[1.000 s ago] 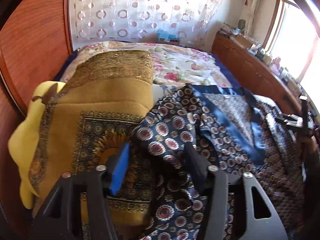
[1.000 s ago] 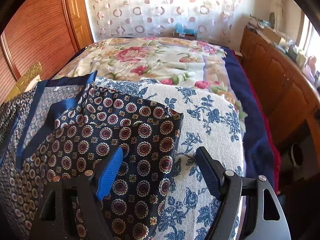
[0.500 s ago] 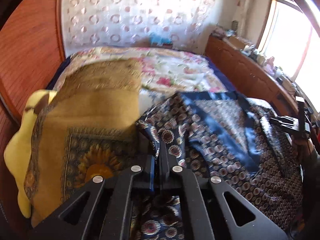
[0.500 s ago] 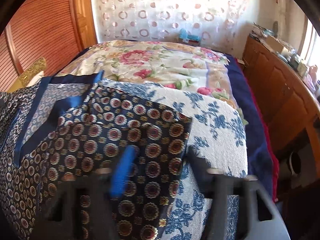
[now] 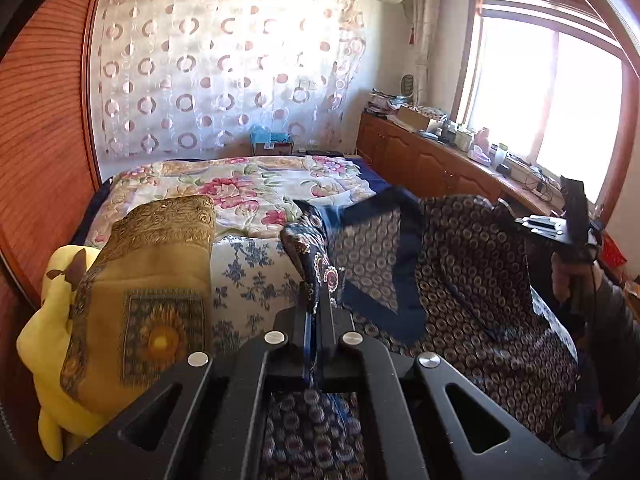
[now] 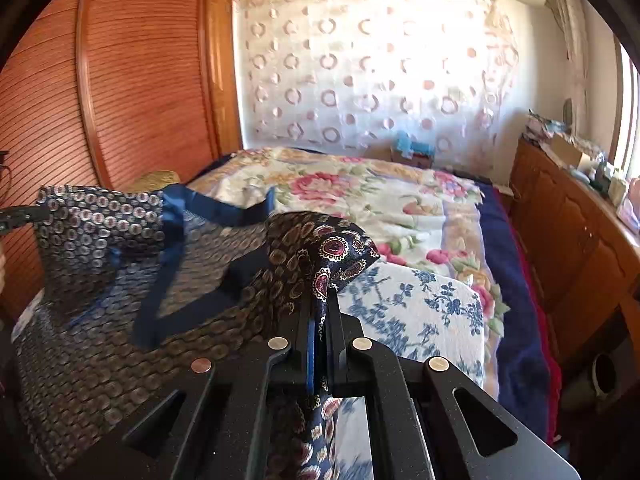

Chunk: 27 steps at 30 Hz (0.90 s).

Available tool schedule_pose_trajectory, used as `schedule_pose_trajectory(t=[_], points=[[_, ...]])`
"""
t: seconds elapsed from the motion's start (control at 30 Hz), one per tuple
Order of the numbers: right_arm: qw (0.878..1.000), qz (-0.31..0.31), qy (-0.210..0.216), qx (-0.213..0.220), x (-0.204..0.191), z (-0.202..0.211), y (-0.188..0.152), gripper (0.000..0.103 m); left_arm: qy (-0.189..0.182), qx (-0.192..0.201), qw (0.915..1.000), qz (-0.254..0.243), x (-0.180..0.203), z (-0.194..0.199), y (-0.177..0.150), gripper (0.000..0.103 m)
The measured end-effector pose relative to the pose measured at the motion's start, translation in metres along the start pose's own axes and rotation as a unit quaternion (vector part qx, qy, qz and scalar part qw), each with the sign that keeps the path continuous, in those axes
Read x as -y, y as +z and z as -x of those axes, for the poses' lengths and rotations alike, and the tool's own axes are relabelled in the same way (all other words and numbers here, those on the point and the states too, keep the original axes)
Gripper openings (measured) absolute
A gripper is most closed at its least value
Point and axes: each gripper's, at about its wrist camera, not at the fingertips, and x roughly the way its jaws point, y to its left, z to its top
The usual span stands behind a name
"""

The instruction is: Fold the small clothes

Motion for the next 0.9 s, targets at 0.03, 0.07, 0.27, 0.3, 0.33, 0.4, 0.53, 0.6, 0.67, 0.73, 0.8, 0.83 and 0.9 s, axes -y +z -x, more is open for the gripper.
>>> schedule_pose_trajectory(t=[0.03, 0.07, 0.27, 0.3, 0.33, 0.4, 0.53, 0.6, 0.67, 0.73, 0.8, 0.83, 0.9], points=[[1.000, 0.005, 0.001, 0.003, -0.004, 0.009, -0.004, 0.003, 0.000, 0.002, 1.0000, 0.000, 0.001, 0.004, -0.005, 0.002], [1.000, 0.011, 0.002, 0.004, -0.008, 0.018, -0.008, 0.003, -0.001, 0.003, 1.0000, 0.002, 0.003, 0.008, -0.010, 0.002], [1.000, 0.017, 0.002, 0.000, -0.026, 0.061, -0.049, 0.003, -0.001, 0.000, 1.0000, 0.008, 0.011, 0.033, -0.051, 0.002], [1.000, 0.014, 0.002, -0.001, -0.030, 0.069, -0.057, 0.003, 0.004, 0.002, 1.0000, 0.007, 0.013, 0.038, -0.058, 0.002], [1.000, 0.011, 0.002, -0.003, -0.032, 0.075, -0.068, 0.003, 0.014, 0.012, 0.9998, 0.005, 0.016, 0.047, -0.067, 0.002], [1.000, 0.000, 0.000, -0.006, -0.036, 0.087, -0.083, 0.003, 0.024, 0.025, 0.9994, 0.005, 0.018, 0.065, -0.084, 0.002], [0.999, -0.039, 0.010, -0.010, -0.036, 0.116, -0.121, 0.003, 0.039, 0.009, 0.9986, 0.035, 0.003, 0.083, -0.118, 0.002], [0.999, -0.051, 0.007, -0.017, -0.038, 0.125, -0.135, 0.003, 0.047, 0.003, 0.9973, 0.055, -0.010, 0.088, -0.132, 0.002], [0.998, -0.056, -0.001, -0.025, -0.036, 0.136, -0.146, 0.003, 0.055, 0.005, 0.9959, 0.072, -0.019, 0.093, -0.140, 0.002], [0.997, -0.065, -0.005, -0.034, -0.031, 0.146, -0.155, 0.003, 0.071, 0.014, 0.9936, 0.087, -0.026, 0.103, -0.147, 0.002], [0.996, -0.067, -0.027, -0.049, -0.030, 0.157, -0.160, 0.003, 0.092, 0.032, 0.9918, 0.083, -0.027, 0.119, -0.148, 0.002], [0.996, -0.063, -0.042, -0.053, -0.030, 0.166, -0.160, 0.003, 0.103, 0.038, 0.9911, 0.075, -0.026, 0.125, -0.147, 0.002], [0.996, -0.061, -0.044, -0.048, -0.030, 0.183, -0.158, 0.003, 0.112, 0.038, 0.9904, 0.073, -0.029, 0.132, -0.147, 0.002]])
